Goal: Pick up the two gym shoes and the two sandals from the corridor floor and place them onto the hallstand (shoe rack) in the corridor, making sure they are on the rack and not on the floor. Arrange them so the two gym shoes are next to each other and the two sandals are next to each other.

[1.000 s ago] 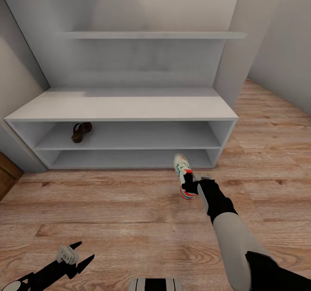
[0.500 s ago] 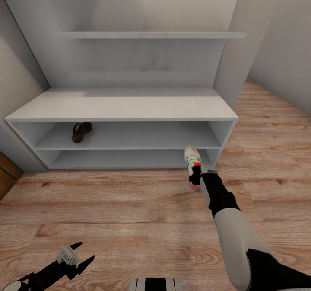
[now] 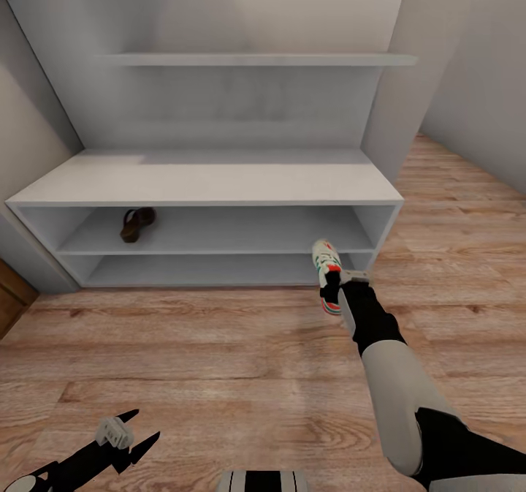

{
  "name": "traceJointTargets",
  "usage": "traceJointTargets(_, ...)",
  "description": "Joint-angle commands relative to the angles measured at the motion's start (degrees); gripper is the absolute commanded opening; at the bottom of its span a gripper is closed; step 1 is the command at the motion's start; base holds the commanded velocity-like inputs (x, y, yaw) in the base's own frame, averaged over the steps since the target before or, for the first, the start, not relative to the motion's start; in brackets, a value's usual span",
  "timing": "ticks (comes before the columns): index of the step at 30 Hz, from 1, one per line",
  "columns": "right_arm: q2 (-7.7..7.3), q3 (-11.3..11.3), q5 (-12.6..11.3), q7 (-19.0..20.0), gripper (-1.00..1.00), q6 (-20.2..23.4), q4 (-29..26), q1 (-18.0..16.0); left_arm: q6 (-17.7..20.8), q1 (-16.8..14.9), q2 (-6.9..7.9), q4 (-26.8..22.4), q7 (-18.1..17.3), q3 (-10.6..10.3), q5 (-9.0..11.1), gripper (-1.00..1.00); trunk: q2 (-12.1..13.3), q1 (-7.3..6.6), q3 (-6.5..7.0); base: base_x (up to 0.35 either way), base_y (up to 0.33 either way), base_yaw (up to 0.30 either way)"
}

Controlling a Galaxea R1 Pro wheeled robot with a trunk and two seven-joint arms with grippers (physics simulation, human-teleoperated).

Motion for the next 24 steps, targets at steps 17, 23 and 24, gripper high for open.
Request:
traceJointTargets(17,0.15,-0.25,0.42,0.12,-1.0,0.68,0.72,-0.11,-0.22,-0.03,-0.03,0.0,-0.25,0.27,-0.28,1.0,-0.02,0.01,-0.04,0.316,0.0,0.0)
traceJointTargets(23,0.16,-0.25,0.42,0.14,-1.0,0.68,0.72,-0.11,-0.22,-0.03,-0.03,0.0,-0.25,0.3,-0.28,1.0,-0.02,0.01,-0.04,0.118,0.0,0.0)
traceJointTargets(24,0.16,-0.25,0.42,0.14,-1.0,0.68,0.72,-0.11,-0.22,-0.03,-0.03,0.0,-0.25,0.29,-0.28,1.0,-0.02,0.01,-0.04,0.058,0.0,0.0)
